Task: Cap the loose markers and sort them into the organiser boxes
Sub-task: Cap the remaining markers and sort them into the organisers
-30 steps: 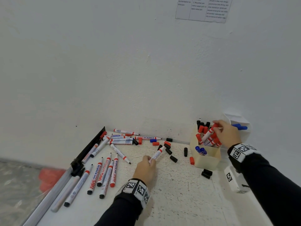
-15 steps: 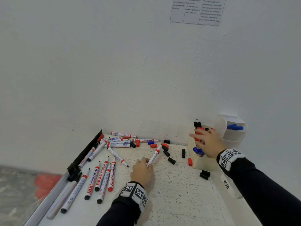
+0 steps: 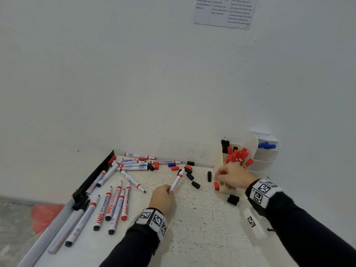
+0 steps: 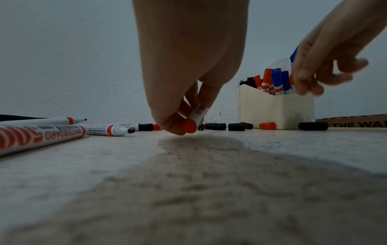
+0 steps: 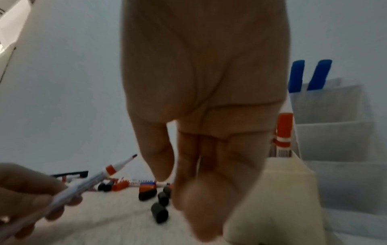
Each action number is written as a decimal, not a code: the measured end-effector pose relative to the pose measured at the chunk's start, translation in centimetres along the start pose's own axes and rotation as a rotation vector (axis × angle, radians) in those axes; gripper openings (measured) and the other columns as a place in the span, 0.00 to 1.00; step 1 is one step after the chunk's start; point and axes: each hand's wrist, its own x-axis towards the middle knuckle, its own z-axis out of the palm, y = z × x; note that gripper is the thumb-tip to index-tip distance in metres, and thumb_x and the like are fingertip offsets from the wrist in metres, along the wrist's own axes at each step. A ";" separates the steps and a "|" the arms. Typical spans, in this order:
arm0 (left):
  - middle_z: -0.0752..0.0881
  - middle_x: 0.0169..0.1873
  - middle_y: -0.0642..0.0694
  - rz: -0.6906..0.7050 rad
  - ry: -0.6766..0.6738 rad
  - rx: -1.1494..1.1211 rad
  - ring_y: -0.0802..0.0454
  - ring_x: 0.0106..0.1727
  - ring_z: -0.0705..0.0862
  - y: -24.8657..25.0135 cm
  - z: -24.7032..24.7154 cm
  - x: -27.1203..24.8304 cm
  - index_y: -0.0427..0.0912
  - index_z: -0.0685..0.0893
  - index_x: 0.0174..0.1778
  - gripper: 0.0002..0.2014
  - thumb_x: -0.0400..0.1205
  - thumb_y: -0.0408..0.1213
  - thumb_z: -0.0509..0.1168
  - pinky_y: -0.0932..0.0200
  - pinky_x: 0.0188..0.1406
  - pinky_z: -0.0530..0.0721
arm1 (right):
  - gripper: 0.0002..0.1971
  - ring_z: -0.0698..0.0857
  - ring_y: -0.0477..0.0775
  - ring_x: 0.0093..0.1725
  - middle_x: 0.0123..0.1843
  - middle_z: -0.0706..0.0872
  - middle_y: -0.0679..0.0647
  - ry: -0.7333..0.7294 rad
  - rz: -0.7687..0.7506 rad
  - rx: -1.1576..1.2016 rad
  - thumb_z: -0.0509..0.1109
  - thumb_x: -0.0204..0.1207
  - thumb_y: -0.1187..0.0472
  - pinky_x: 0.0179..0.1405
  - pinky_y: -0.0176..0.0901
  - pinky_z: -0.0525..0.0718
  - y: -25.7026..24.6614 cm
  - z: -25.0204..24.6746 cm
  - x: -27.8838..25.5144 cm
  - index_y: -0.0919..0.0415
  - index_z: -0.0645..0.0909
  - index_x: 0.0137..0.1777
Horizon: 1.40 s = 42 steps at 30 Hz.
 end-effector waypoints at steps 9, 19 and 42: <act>0.84 0.55 0.42 -0.001 -0.019 0.067 0.51 0.48 0.80 -0.4 0.1 0.2 0.39 0.79 0.65 0.15 0.85 0.34 0.53 0.58 0.52 0.80 | 0.15 0.79 0.58 0.64 0.64 0.79 0.60 -0.067 0.317 -0.510 0.60 0.80 0.64 0.60 0.42 0.77 4.6 5.6 -1.2 0.64 0.76 0.65; 0.80 0.51 0.43 0.076 -0.091 0.070 0.49 0.50 0.78 -0.4 0.3 0.2 0.45 0.79 0.65 0.16 0.85 0.41 0.54 0.56 0.51 0.76 | 0.13 0.79 0.52 0.59 0.60 0.81 0.53 0.138 0.133 -0.071 0.60 0.81 0.66 0.61 0.36 0.73 4.0 7.3 -1.4 0.57 0.78 0.63; 0.75 0.24 0.53 0.233 -0.221 -0.299 0.62 0.20 0.69 1.1 -0.9 -2.0 0.46 0.82 0.36 0.14 0.85 0.46 0.58 0.71 0.22 0.67 | 0.24 0.65 0.48 0.26 0.25 0.65 0.49 0.266 -0.037 0.266 0.52 0.84 0.49 0.28 0.41 0.62 -3.1 7.5 0.1 0.55 0.64 0.25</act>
